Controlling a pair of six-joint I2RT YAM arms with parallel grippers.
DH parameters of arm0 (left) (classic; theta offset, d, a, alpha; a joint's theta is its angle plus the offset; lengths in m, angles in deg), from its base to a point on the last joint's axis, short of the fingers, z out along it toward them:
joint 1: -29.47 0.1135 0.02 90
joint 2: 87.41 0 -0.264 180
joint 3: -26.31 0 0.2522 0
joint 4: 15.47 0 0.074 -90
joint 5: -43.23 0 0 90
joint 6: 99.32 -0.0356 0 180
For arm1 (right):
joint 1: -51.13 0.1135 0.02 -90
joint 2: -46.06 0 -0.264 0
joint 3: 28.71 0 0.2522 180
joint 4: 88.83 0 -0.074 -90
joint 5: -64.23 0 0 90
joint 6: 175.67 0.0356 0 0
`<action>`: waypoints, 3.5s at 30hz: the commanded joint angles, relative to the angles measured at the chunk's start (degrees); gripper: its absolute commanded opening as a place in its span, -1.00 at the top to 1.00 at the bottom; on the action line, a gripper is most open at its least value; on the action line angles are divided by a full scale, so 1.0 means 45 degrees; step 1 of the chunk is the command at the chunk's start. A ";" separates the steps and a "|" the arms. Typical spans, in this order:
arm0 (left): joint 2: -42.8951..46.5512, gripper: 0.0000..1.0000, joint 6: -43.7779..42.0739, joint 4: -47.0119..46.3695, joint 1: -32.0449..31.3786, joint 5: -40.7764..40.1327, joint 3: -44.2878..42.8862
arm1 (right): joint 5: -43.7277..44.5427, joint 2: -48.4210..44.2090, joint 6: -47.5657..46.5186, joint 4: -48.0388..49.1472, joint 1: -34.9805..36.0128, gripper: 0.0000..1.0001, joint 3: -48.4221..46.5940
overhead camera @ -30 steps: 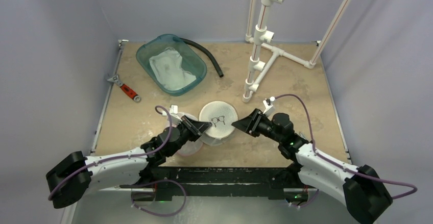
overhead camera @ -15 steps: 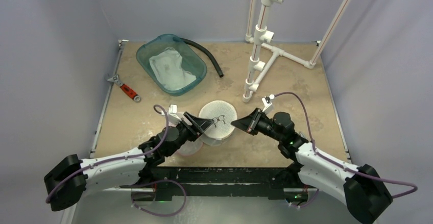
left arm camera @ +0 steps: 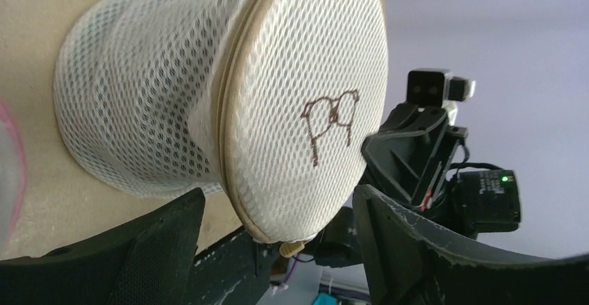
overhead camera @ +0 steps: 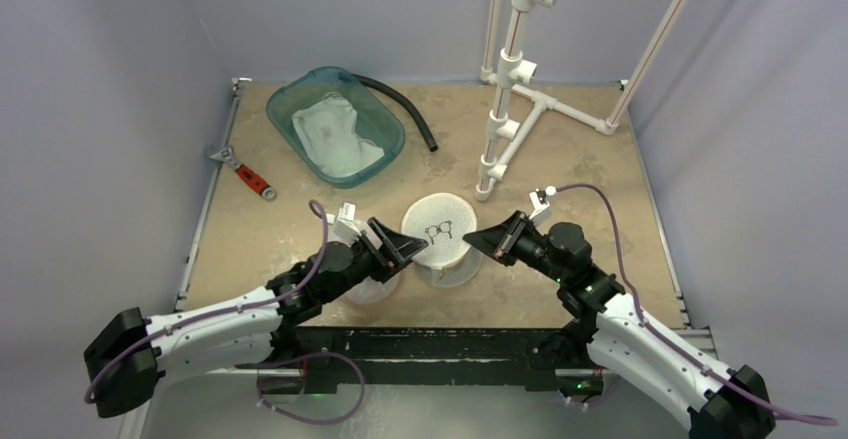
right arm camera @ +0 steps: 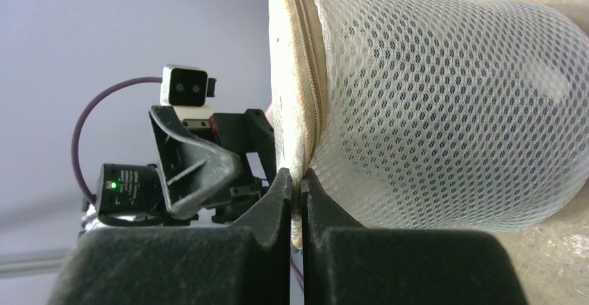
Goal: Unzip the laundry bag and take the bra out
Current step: Unzip the laundry bag at the center of the board.
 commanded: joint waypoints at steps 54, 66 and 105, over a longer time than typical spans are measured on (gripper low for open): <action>-0.2358 -0.54 -0.8573 0.7738 -0.0305 0.1190 -0.7387 | -0.3922 0.1560 -0.3256 -0.4568 -0.2988 1.00 -0.3233; -0.1001 -0.24 0.0756 0.0483 -0.0288 0.2561 -0.1565 | -0.3984 0.0799 -0.2472 -0.2985 -0.2990 1.00 -0.2269; -0.2916 1.00 0.1637 -0.3704 -0.0301 0.1203 -0.1091 | -0.2707 0.0256 -0.5198 -0.4886 -0.2976 -0.12 -0.3992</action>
